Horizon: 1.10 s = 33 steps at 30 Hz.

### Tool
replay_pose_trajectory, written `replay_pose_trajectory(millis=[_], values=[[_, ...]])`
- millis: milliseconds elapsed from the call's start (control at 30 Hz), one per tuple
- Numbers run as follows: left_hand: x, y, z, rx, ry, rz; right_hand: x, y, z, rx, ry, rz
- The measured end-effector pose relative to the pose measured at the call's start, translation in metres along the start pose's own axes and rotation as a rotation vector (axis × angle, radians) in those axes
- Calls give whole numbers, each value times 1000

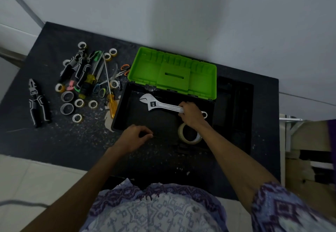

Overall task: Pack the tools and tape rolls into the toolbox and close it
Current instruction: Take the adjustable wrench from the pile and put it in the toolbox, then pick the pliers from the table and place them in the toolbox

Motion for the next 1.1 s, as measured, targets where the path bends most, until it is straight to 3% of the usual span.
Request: replay_pose_trajectory(millis=[233,533,767,967,1100], values=[[5,-1,5,-14,11,0,7,7,4,2,163,-84],[4,-1,5,-7,28,-1,0,17,7,17,-138,-251],[-16,-3,7,-34,164,46,-1,27,67,-126,-257,-166],[-69,10,26,-37,398,-196,1,25,147,-282,-378,-141],[-104,26,59,-164,618,-421,6,17,194,-330,-406,-100]])
Point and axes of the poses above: each hand's wrist, its own y-axis away from the middle knuckle, its own x-axis out of the palm, z = x × y, the point moved 4 cm from there along -y, towards the middle knuckle, and after that the axes turned 8 degrees about x, right-handed, at the moved point
